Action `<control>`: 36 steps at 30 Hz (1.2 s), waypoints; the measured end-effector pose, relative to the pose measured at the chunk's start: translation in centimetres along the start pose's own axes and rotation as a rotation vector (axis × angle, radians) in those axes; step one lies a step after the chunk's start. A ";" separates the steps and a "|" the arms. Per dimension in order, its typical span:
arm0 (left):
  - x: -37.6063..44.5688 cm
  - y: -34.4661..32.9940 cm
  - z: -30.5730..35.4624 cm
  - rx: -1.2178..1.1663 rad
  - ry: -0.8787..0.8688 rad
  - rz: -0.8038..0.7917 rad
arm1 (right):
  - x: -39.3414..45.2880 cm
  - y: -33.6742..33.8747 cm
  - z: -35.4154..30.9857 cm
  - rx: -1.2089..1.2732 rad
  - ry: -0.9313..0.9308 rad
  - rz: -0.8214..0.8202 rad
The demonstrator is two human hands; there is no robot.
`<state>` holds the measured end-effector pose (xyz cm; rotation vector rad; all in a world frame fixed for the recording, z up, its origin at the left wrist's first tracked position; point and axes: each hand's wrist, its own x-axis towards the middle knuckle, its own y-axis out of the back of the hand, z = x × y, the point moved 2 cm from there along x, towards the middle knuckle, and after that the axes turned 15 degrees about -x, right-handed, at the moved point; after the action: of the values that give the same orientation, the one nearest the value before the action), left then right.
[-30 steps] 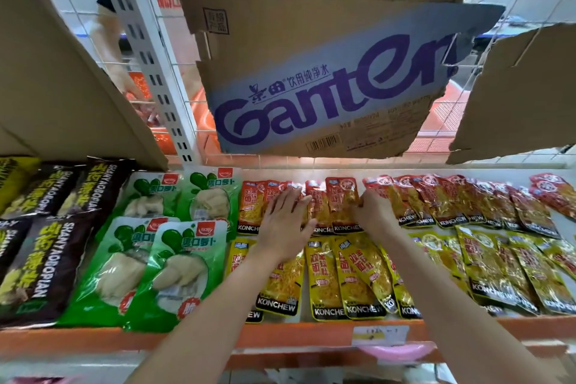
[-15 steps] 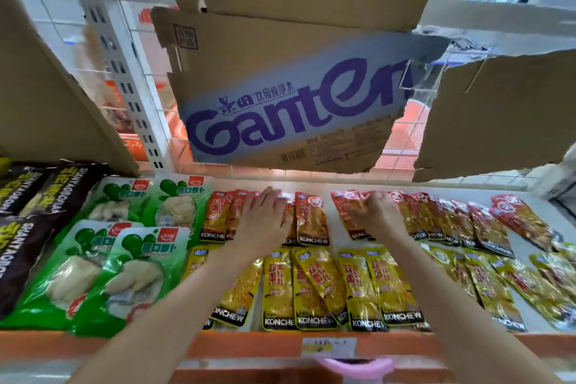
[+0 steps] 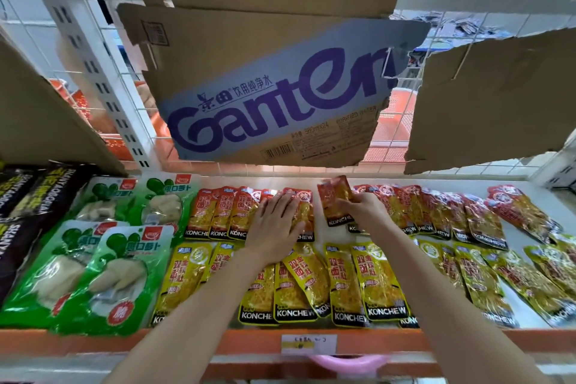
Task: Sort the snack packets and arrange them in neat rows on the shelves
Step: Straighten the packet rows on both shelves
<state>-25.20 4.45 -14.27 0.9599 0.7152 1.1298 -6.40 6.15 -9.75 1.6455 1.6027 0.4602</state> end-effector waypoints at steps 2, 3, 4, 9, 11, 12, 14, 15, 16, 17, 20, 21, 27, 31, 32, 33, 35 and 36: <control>-0.1 0.0 -0.1 0.003 0.000 0.010 | -0.2 -0.7 -0.6 0.137 -0.010 -0.054; -0.2 0.0 -0.1 0.002 0.002 0.012 | -0.3 -1.4 -0.8 0.115 -0.015 -0.081; -0.2 -0.1 -0.1 -0.005 0.007 0.006 | -0.4 -2.1 -0.9 0.039 -0.019 -0.089; -0.2 -0.1 -0.1 -0.011 0.008 0.002 | -1.2 -3.5 -1.4 -0.514 0.023 0.048; -0.1 -0.1 -0.2 -0.005 0.005 0.006 | -1.3 -3.3 -1.5 -0.604 -0.007 0.066; -0.2 -0.2 -0.2 -0.003 0.003 0.007 | -1.3 -3.0 -1.6 -0.622 -0.018 0.069; -0.2 -0.2 -0.2 -0.010 -0.001 0.006 | -1.2 -2.5 -1.5 -0.626 -0.010 0.074; -0.2 -0.2 -0.2 -0.016 -0.001 0.005 | -1.1 -2.1 -1.3 -0.611 -0.006 0.077; -0.2 -0.2 -0.3 -0.022 0.001 0.002 | -0.9 -1.5 -0.9 -0.592 -0.003 0.093; -0.2 -0.2 -0.3 -0.024 0.003 -0.002 | -0.7 -0.9 -0.4 -0.582 -0.006 0.127; -0.1 -0.1 -0.2 -0.011 0.011 -0.012 | -0.4 0.9 1.7 -0.642 -0.052 0.183; -0.1 0.0 -0.1 -0.009 0.021 -0.015 | -0.3 1.1 2.3 -0.671 -0.071 0.158; 1.0 0.8 2.4 -0.104 -0.061 0.012 | 0.1 0.9 2.8 -0.669 -0.111 0.075; 1.3 -0.3 3.4 0.008 -0.159 -0.160 | 0.3 0.9 2.5 -0.459 -0.172 0.015; 1.3 -0.6 3.3 0.009 -0.146 -0.176 | 0.3 1.1 2.6 -0.313 -0.184 0.018; 1.3 -0.8 3.2 -0.003 -0.134 -0.172 | 0.4 1.1 2.7 -0.148 -0.190 0.016; 1.4 -1.0 3.1 -0.018 -0.127 -0.153 | 0.3 1.2 2.8 0.087 -0.153 0.051; 1.4 -1.1 3.1 -0.017 -0.129 -0.148 | 0.2 1.3 2.9 0.159 -0.123 0.082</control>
<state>-21.66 4.80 -13.93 0.9406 0.6598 0.9342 -3.38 5.71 -10.69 1.8274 1.5173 0.2721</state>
